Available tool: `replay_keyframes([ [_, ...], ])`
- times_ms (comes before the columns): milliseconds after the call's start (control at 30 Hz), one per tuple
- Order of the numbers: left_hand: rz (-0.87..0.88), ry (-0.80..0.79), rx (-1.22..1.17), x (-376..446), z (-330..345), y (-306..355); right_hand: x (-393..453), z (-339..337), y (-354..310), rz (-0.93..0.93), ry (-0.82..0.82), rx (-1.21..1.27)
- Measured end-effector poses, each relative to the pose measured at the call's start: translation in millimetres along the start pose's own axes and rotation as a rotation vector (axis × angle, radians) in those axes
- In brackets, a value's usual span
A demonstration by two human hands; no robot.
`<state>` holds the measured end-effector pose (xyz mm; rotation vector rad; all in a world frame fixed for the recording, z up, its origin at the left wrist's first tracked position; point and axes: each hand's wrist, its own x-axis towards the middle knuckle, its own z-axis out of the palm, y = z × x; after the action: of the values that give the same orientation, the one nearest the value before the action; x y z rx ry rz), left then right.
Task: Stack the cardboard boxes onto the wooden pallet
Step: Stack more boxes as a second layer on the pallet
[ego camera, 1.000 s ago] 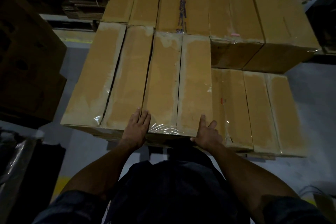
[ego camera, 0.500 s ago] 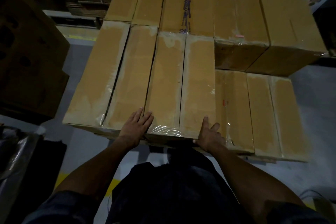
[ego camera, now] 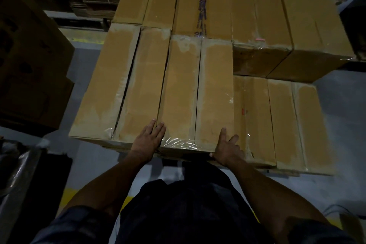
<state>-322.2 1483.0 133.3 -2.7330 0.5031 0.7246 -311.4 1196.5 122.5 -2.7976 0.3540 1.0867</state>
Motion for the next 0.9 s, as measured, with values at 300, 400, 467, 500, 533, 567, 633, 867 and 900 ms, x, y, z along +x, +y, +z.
replay_keyframes([
  [300,-0.062,-0.082,-0.114,-4.1,-28.5,11.6,-10.4,-14.7,4.1,-0.014,-0.061,0.183],
  [400,-0.087,-0.059,-0.303,-7.6,-40.0,17.9,-24.9,-21.8,8.7,-0.007,-0.005,0.268],
  [467,-0.102,0.0,-0.384,-13.4,-45.6,24.4,-38.5,-20.4,13.9,0.005,0.049,0.353],
  [500,-0.106,0.027,-0.409,-18.0,-48.8,28.7,-47.0,-17.8,16.7,0.015,0.075,0.397],
  [533,-0.103,0.048,-0.424,-22.0,-51.1,32.9,-55.1,-15.3,18.5,0.028,0.099,0.439],
  [567,-0.093,0.063,-0.432,-25.6,-52.5,37.4,-62.3,-12.3,20.1,0.045,0.127,0.481],
  [633,-0.047,0.117,-0.409,-36.0,-53.7,48.9,-82.9,-3.2,26.1,0.072,0.217,0.564],
  [867,0.158,0.216,-0.487,-76.5,-76.0,103.3,-161.2,39.4,68.9,0.222,0.298,0.802],
  [900,0.177,0.224,-0.493,-79.1,-81.0,111.1,-169.5,44.2,74.9,0.236,0.309,0.83],
])
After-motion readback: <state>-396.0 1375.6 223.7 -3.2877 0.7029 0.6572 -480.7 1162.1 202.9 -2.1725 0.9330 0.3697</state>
